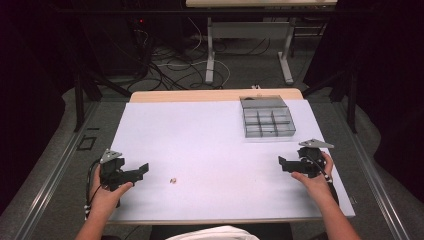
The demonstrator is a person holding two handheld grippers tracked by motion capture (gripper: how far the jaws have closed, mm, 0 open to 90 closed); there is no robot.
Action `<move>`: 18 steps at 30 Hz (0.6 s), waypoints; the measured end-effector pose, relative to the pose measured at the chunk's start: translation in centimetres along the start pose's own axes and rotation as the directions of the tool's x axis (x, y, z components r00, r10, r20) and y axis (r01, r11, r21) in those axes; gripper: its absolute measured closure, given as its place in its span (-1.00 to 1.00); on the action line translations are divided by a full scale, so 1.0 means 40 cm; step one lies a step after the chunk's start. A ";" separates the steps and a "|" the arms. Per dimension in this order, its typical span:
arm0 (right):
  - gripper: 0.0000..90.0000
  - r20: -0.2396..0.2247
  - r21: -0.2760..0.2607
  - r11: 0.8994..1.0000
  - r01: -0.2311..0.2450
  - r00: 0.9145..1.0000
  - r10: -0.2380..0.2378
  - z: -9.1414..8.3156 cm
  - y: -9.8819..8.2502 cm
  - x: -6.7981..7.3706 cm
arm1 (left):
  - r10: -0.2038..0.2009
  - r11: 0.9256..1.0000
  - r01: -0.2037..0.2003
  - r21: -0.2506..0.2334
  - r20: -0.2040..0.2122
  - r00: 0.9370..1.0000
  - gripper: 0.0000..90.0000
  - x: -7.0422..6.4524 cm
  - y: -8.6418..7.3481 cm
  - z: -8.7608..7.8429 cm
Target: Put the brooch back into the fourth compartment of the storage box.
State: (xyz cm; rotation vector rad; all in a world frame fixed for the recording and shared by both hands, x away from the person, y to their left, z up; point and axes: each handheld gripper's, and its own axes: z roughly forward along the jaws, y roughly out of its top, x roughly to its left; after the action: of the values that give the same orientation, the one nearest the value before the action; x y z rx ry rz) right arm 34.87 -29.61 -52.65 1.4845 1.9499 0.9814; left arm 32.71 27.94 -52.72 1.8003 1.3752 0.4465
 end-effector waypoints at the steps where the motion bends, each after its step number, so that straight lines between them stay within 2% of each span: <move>1: -1.00 0.000 0.000 1.000 0.000 1.000 0.000 0.000 0.000 0.000 | -0.001 1.000 0.001 0.001 0.002 1.000 -1.00 0.000 0.000 0.001; 3: -1.00 0.018 0.004 1.000 0.007 1.000 -0.007 -0.007 -0.002 0.011 | 0.003 1.000 -0.003 -0.005 -0.005 1.000 -1.00 -0.001 -0.001 0.003; 6: -1.00 0.017 0.008 1.000 0.017 1.000 -0.017 -0.012 -0.006 0.023 | -0.001 1.000 0.001 -0.010 -0.003 1.000 -1.00 0.000 -0.001 0.005; 9: -1.00 0.002 -0.003 0.999 0.038 0.999 -0.038 -0.014 -0.005 0.039 | -0.008 1.000 0.008 -0.003 0.010 1.000 -0.99 0.001 -0.001 0.006; 13: -1.00 -0.023 -0.016 0.999 0.047 0.999 -0.047 -0.015 0.000 0.053 | -0.003 1.000 0.003 -0.004 0.003 1.000 -0.99 -0.004 -0.003 0.009; 14: -1.00 -0.038 -0.024 0.998 0.059 0.997 -0.060 -0.016 0.003 0.065 | -0.005 1.000 0.005 0.000 0.006 1.000 -0.99 -0.006 -0.003 0.008; 15: -1.00 -0.042 -0.028 0.997 0.067 0.997 -0.068 -0.016 0.005 0.072 | -0.006 1.000 0.006 -0.010 0.003 1.000 -0.99 -0.008 -0.005 0.009; 18: -1.00 -0.051 -0.037 0.996 0.084 0.995 -0.086 -0.015 0.009 0.087 | 0.007 1.000 -0.007 0.002 0.002 1.000 -0.99 -0.009 -0.004 0.006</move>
State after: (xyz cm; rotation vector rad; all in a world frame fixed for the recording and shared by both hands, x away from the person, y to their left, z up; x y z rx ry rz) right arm 33.63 -26.37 -51.87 1.3578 2.0054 1.0211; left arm 32.66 27.53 -52.93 1.8074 1.3690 0.4465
